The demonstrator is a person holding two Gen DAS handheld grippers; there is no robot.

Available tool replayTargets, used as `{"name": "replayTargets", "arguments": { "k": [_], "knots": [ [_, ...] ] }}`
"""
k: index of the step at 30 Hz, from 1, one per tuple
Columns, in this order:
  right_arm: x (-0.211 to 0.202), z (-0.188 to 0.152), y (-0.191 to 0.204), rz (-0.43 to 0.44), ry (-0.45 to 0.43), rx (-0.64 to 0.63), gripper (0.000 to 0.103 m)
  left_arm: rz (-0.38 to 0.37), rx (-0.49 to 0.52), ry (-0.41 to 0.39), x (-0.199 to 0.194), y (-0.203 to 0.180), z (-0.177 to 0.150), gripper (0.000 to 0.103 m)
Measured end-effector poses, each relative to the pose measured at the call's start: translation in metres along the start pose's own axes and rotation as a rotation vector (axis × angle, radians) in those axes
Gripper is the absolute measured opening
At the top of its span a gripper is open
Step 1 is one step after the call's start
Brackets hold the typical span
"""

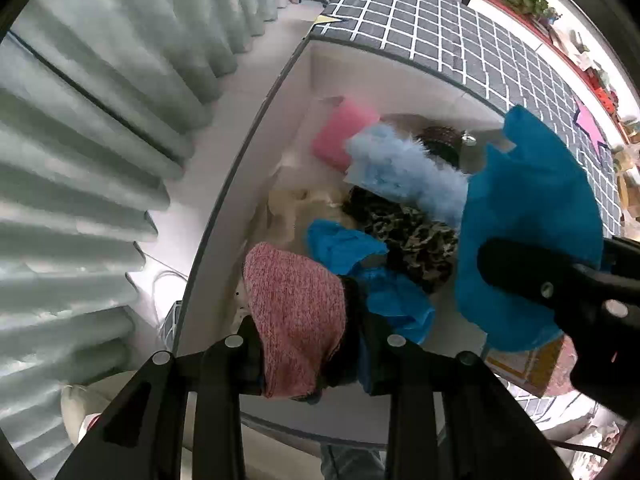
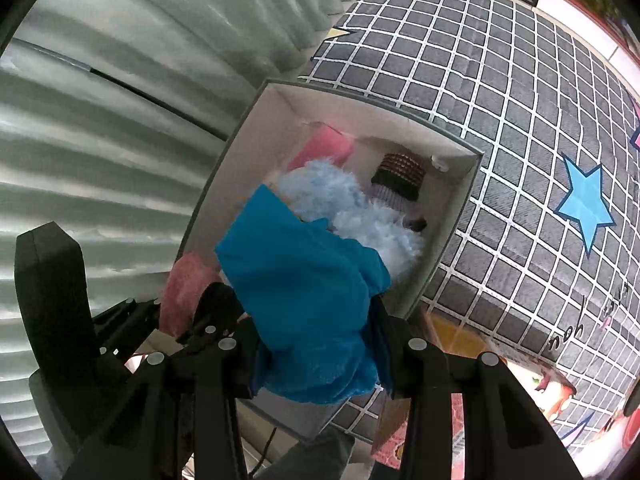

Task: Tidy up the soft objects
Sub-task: 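Open both tools to drop pink knit item and blue cloth into box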

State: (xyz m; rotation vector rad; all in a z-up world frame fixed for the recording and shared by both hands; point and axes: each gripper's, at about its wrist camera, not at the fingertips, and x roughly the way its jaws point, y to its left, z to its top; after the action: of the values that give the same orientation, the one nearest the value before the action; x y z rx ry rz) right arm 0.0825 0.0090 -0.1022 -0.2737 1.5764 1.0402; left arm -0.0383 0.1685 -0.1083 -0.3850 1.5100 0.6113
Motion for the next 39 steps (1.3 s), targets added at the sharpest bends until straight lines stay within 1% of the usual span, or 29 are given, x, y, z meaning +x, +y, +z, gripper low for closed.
{"name": "replayTargets", "arguments": {
  "k": [5, 10, 13, 14, 15, 16, 17, 18, 20, 21, 22, 23, 24, 25, 27, 28, 29, 30, 33, 35, 39],
  "knots": [
    [0.010, 0.004, -0.002, -0.005, 0.020, 0.002, 0.044, 0.004, -0.007, 0.013, 0.008, 0.001, 0.000, 0.035],
    [0.011, 0.005, -0.001, -0.008, 0.027, -0.004, 0.044, 0.000, -0.015, 0.000, 0.009, 0.002, -0.001, 0.039],
    [0.010, 0.005, -0.002, -0.008, 0.022, -0.004, 0.044, -0.003, -0.024, -0.006, 0.007, 0.004, -0.002, 0.048],
    [0.009, 0.005, -0.002, -0.009, 0.020, -0.005, 0.044, -0.007, -0.026, -0.008, 0.007, 0.004, -0.002, 0.055],
    [0.008, 0.004, -0.002, -0.009, 0.020, -0.005, 0.044, -0.010, -0.027, -0.011, 0.006, 0.004, -0.002, 0.065],
    [0.007, 0.004, -0.002, -0.009, 0.020, -0.005, 0.045, -0.008, -0.026, -0.018, 0.004, 0.004, -0.002, 0.071],
    [0.006, 0.004, -0.002, -0.007, 0.018, -0.006, 0.051, -0.003, -0.020, -0.027, 0.001, 0.004, -0.002, 0.079],
    [0.004, 0.004, -0.001, -0.005, 0.016, -0.012, 0.055, 0.000, -0.016, -0.029, -0.001, 0.004, -0.002, 0.080],
    [0.002, 0.003, 0.001, -0.013, 0.008, -0.024, 0.068, 0.010, -0.001, -0.029, -0.005, 0.004, -0.003, 0.081],
    [-0.001, 0.002, 0.003, -0.018, 0.001, -0.031, 0.071, 0.013, 0.006, -0.028, -0.007, 0.003, -0.005, 0.084],
    [-0.002, 0.002, 0.004, -0.020, -0.002, -0.035, 0.076, 0.022, 0.020, -0.030, -0.008, 0.002, -0.006, 0.086],
    [-0.004, 0.002, 0.005, -0.024, -0.005, -0.038, 0.082, 0.031, 0.030, -0.034, -0.010, 0.001, -0.007, 0.094],
    [-0.006, 0.001, 0.006, -0.032, -0.009, -0.041, 0.085, 0.039, 0.041, -0.045, -0.012, 0.000, -0.008, 0.103],
    [-0.007, 0.000, 0.007, -0.040, -0.013, -0.044, 0.088, 0.046, 0.052, -0.058, -0.016, 0.000, -0.010, 0.102],
    [-0.010, -0.001, 0.008, -0.053, -0.019, -0.049, 0.089, 0.055, 0.068, -0.088, -0.023, -0.002, -0.014, 0.102],
    [-0.010, -0.001, 0.008, -0.053, -0.019, -0.050, 0.095, 0.049, 0.062, -0.100, -0.028, 0.000, -0.015, 0.102],
    [-0.011, -0.002, 0.007, -0.083, -0.021, -0.049, 0.103, 0.054, 0.052, -0.096, -0.030, 0.001, -0.015, 0.103],
    [-0.013, -0.002, 0.007, -0.102, -0.031, -0.054, 0.103, 0.057, 0.046, -0.087, -0.030, 0.003, -0.016, 0.102],
    [-0.022, -0.004, 0.008, -0.102, -0.064, -0.068, 0.103, -0.006, 0.027, -0.057, -0.031, 0.008, -0.020, 0.102],
    [-0.027, -0.006, 0.009, -0.110, -0.080, -0.077, 0.103, -0.010, 0.023, -0.042, -0.030, 0.010, -0.022, 0.102],
    [-0.036, -0.008, 0.014, -0.112, -0.101, -0.091, 0.103, -0.003, 0.036, -0.046, -0.035, 0.007, -0.028, 0.102]
  ]
}}
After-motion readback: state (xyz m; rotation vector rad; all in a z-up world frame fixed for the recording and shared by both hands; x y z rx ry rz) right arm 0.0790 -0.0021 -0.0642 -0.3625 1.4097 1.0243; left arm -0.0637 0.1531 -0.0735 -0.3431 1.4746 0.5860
